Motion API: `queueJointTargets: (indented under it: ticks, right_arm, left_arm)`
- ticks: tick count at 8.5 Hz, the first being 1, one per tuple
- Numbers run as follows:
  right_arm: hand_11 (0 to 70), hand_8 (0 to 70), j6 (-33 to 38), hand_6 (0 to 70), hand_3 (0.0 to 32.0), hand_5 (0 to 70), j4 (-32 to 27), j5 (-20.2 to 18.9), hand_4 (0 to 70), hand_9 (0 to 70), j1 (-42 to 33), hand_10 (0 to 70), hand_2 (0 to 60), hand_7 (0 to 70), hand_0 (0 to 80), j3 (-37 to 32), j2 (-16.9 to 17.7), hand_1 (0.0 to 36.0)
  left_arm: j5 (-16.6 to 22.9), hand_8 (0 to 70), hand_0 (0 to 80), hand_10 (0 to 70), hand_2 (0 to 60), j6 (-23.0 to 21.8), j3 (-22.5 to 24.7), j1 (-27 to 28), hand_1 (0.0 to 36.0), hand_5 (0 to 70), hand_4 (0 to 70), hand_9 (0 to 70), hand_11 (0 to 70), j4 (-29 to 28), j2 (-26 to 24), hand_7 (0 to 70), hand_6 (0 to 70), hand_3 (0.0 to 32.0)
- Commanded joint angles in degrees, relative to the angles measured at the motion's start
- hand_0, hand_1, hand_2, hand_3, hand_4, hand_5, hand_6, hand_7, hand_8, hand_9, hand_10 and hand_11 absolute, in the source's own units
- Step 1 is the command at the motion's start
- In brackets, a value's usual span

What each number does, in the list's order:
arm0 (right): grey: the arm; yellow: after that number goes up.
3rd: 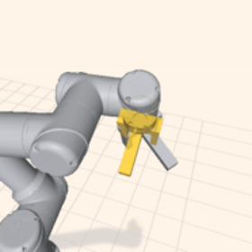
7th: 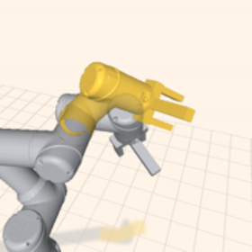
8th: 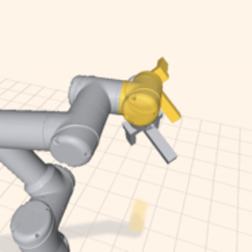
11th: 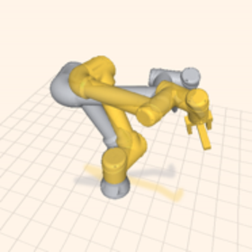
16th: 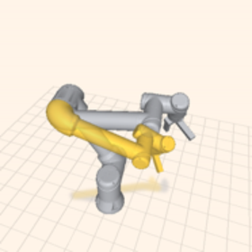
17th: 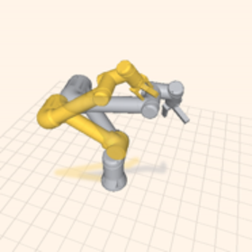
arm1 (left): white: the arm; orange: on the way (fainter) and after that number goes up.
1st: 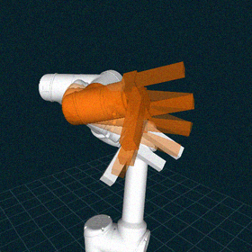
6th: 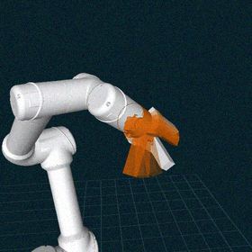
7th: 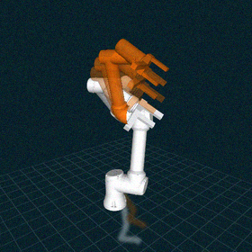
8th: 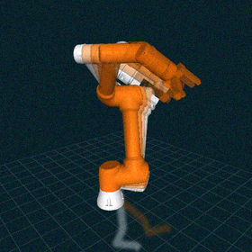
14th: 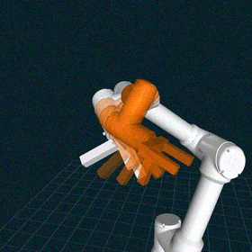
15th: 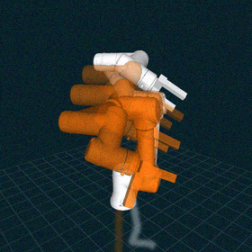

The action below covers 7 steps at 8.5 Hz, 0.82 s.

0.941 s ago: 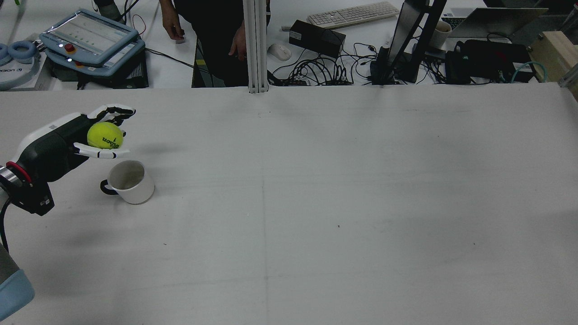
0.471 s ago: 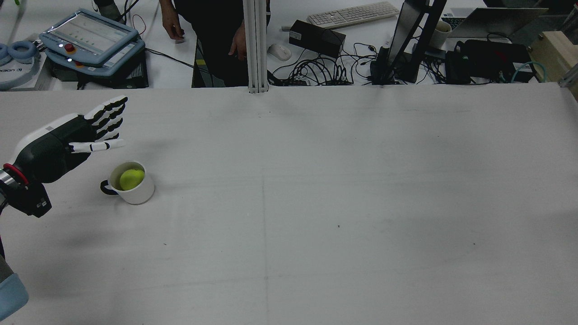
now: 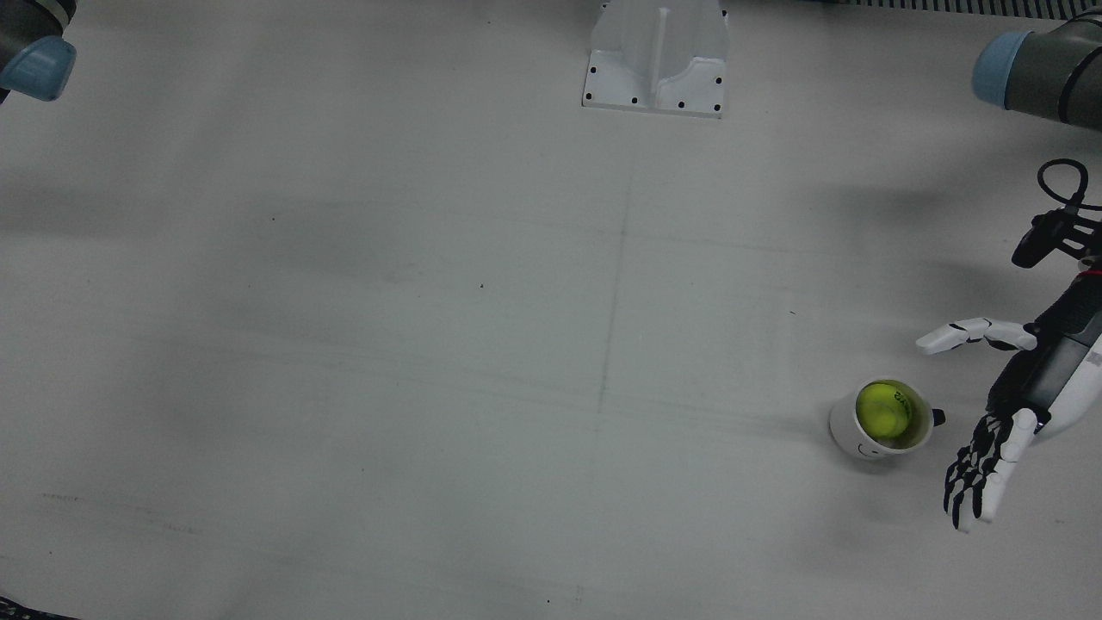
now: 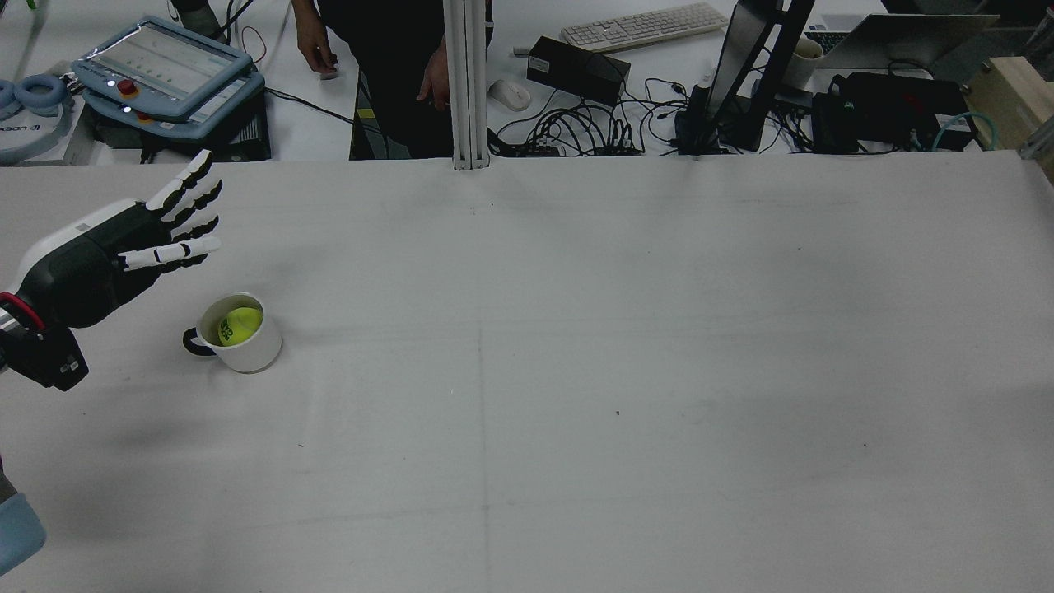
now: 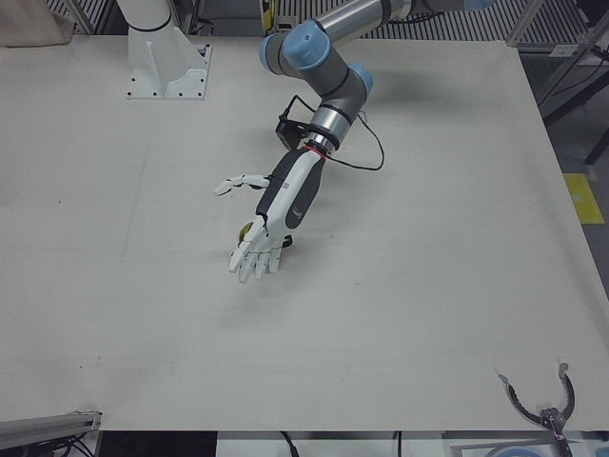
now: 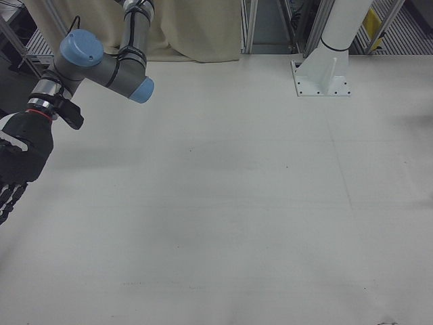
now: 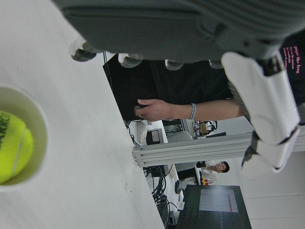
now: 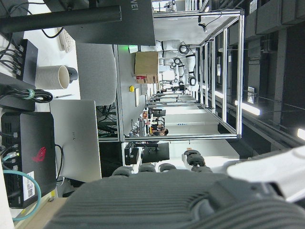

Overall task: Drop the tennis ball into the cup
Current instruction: 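Raise the open left hand away from the mug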

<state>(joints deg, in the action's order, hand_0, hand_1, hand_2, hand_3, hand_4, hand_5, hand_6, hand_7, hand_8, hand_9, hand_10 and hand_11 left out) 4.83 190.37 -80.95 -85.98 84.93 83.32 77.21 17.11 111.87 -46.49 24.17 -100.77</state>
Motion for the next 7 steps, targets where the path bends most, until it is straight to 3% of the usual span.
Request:
queueJointTargets:
  ticks: [1,2,3,4,5,6,7]
  right_arm:
    - [0.0,0.0,0.0,0.0,0.0,0.0,0.0,0.0,0.0,0.0,0.0,0.0,0.0,0.0,0.0,0.0,0.0,0.0]
    - [0.0,0.0,0.0,0.0,0.0,0.0,0.0,0.0,0.0,0.0,0.0,0.0,0.0,0.0,0.0,0.0,0.0,0.0]
    - [0.0,0.0,0.0,0.0,0.0,0.0,0.0,0.0,0.0,0.0,0.0,0.0,0.0,0.0,0.0,0.0,0.0,0.0]
    - [0.0,0.0,0.0,0.0,0.0,0.0,0.0,0.0,0.0,0.0,0.0,0.0,0.0,0.0,0.0,0.1,0.0,0.0]
    - [0.0,0.0,0.0,0.0,0.0,0.0,0.0,0.0,0.0,0.0,-0.1,0.0,0.0,0.0,0.0,0.0,0.0,0.0]
    - [0.0,0.0,0.0,0.0,0.0,0.0,0.0,0.0,0.0,0.0,0.0,0.0,0.0,0.0,0.0,0.0,0.0,0.0]
    - [0.0,0.0,0.0,0.0,0.0,0.0,0.0,0.0,0.0,0.0,-0.1,0.0,0.0,0.0,0.0,0.0,0.0,0.0]
  left_arm:
    - [2.8,0.0,37.0,0.0,60.0,2.6,1.0,-15.7,25.3,12.9,0.0,0.0,1.4,-0.2,-0.6,1.3,0.0,26.0]
    - [3.6,0.0,37.0,0.0,60.0,3.6,0.4,-22.5,23.8,31.2,0.0,0.0,1.5,-1.4,-0.5,4.1,0.0,17.6]
    - [4.7,0.0,36.7,0.0,55.4,3.6,0.1,-27.1,21.2,2.8,0.0,0.0,1.7,-0.5,-0.2,4.4,0.0,22.2]
    - [4.8,0.0,39.3,0.4,46.3,3.5,-0.2,-29.6,20.8,1.7,0.0,0.0,2.3,2.2,-0.1,6.6,0.0,22.2]
    - [4.8,1.4,39.2,0.0,50.5,3.2,-0.2,-30.4,20.3,12.7,0.0,0.0,1.9,4.8,0.2,4.9,7.9,18.8]
    - [4.8,0.0,38.8,0.0,46.8,3.1,0.5,-30.4,20.0,2.9,0.0,0.0,0.7,4.9,2.1,4.1,0.0,19.6]
    - [4.8,0.0,38.5,0.0,44.4,3.0,1.0,-30.5,19.4,2.1,0.0,0.0,0.2,5.0,2.8,4.6,0.0,24.0]
